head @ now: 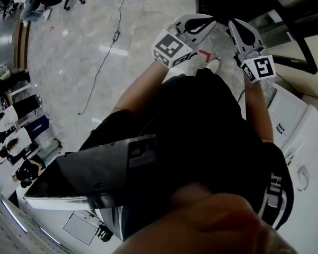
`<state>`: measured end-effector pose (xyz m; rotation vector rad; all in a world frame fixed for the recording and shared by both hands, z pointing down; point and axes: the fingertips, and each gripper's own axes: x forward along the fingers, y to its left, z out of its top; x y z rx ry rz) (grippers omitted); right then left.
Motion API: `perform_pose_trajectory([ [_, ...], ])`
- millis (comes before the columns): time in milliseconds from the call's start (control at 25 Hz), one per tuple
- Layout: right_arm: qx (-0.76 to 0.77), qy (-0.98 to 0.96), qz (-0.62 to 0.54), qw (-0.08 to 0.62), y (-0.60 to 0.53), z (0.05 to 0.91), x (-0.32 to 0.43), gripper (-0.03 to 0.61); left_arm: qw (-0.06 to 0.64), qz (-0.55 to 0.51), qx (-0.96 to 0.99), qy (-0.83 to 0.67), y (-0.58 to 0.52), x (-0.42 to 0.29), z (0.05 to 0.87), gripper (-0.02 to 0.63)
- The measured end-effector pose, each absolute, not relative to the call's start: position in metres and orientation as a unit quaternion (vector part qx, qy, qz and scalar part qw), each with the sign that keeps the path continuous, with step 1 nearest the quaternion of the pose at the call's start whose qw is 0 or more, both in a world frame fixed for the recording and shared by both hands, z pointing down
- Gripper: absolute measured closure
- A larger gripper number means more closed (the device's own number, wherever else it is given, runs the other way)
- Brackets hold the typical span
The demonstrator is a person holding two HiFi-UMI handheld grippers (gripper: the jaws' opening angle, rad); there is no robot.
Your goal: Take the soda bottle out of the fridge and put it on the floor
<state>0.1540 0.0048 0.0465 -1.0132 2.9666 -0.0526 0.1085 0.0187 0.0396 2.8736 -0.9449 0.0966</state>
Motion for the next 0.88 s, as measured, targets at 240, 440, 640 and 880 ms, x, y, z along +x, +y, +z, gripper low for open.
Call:
perform_pose_trajectory([
  [240, -0.323, 0.946, -0.033, 0.014, -0.056, 0.075, 0.173, 0.565, 0.029, 0.051, 0.938, -0.340, -0.041, 0.120, 0.064, 0.613],
  [440, -0.352, 0.935, -0.051, -0.004, -0.117, 0.121, 0.170, 0.565, 0.040, 0.053, 0.937, -0.342, -0.094, 0.120, 0.103, 0.614],
  [640, -0.401, 0.914, -0.058, -0.022, -0.174, 0.174, 0.168, 0.564, 0.074, 0.043, 0.934, -0.347, -0.151, 0.112, 0.159, 0.612],
  [880, -0.466, 0.883, -0.040, -0.047, -0.227, 0.247, 0.177, 0.563, 0.076, 0.040, 0.933, -0.349, -0.208, 0.116, 0.227, 0.614],
])
